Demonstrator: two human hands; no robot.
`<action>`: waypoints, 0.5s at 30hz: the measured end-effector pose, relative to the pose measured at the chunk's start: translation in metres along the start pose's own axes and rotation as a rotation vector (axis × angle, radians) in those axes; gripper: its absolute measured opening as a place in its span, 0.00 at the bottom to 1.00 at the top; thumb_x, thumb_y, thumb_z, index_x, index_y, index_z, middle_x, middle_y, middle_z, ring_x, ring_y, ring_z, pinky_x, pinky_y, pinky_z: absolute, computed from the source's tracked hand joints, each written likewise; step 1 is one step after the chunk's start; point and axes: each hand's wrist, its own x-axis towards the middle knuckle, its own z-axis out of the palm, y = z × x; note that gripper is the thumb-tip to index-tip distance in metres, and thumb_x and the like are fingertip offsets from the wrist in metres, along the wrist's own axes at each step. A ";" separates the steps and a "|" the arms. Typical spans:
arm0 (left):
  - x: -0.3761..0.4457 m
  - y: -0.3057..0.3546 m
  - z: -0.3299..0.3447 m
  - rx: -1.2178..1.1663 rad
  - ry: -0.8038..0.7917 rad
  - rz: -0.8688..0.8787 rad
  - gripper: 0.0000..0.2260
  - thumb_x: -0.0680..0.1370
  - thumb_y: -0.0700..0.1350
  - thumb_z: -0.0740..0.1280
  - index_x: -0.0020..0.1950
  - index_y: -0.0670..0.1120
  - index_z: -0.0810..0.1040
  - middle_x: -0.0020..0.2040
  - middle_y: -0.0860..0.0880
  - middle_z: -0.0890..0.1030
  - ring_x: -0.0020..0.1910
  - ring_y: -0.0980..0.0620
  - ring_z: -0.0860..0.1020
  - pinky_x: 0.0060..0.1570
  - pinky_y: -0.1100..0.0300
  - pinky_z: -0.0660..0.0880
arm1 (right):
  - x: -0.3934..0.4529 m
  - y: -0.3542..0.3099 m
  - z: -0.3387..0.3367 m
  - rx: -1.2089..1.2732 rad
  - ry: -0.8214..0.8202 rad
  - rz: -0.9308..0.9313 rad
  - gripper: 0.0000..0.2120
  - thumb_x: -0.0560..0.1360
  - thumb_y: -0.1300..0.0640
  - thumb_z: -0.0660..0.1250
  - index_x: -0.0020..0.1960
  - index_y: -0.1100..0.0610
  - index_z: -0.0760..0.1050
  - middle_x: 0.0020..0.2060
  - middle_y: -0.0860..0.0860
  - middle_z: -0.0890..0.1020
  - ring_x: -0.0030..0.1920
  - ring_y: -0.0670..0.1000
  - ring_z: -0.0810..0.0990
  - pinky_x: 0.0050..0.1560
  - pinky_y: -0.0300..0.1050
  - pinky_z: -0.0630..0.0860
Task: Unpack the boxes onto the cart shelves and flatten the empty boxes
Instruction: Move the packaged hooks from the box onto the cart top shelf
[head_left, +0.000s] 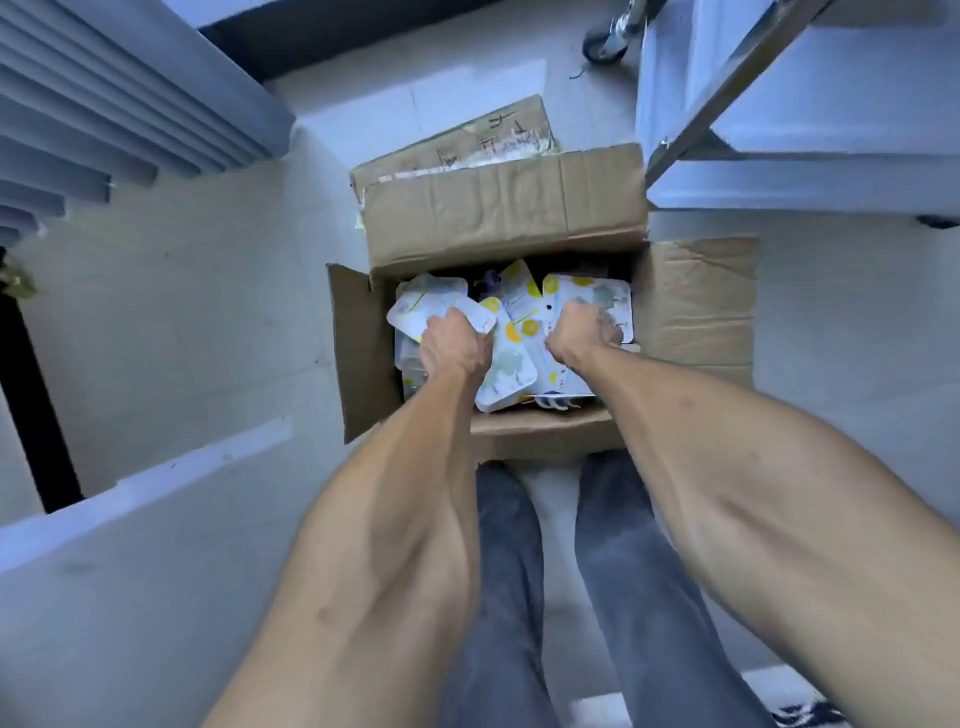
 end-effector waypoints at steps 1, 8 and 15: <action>0.012 -0.005 0.014 0.006 -0.004 -0.017 0.12 0.79 0.45 0.62 0.59 0.42 0.74 0.59 0.41 0.75 0.58 0.40 0.76 0.47 0.53 0.70 | 0.012 0.000 0.014 -0.018 0.002 -0.010 0.14 0.77 0.55 0.66 0.61 0.59 0.75 0.59 0.59 0.77 0.60 0.60 0.76 0.48 0.47 0.69; 0.070 -0.018 0.098 -0.115 0.167 -0.239 0.17 0.77 0.41 0.61 0.65 0.42 0.68 0.65 0.40 0.67 0.61 0.41 0.69 0.50 0.54 0.65 | 0.080 0.012 0.080 -0.072 0.006 -0.036 0.17 0.79 0.57 0.63 0.66 0.59 0.72 0.63 0.61 0.71 0.64 0.61 0.71 0.56 0.51 0.72; 0.112 -0.014 0.114 -0.455 0.196 -0.623 0.23 0.80 0.44 0.61 0.73 0.39 0.60 0.71 0.41 0.68 0.71 0.43 0.64 0.60 0.49 0.67 | 0.117 0.026 0.095 -0.050 0.014 0.058 0.22 0.75 0.58 0.67 0.67 0.60 0.69 0.65 0.62 0.69 0.65 0.62 0.70 0.57 0.53 0.72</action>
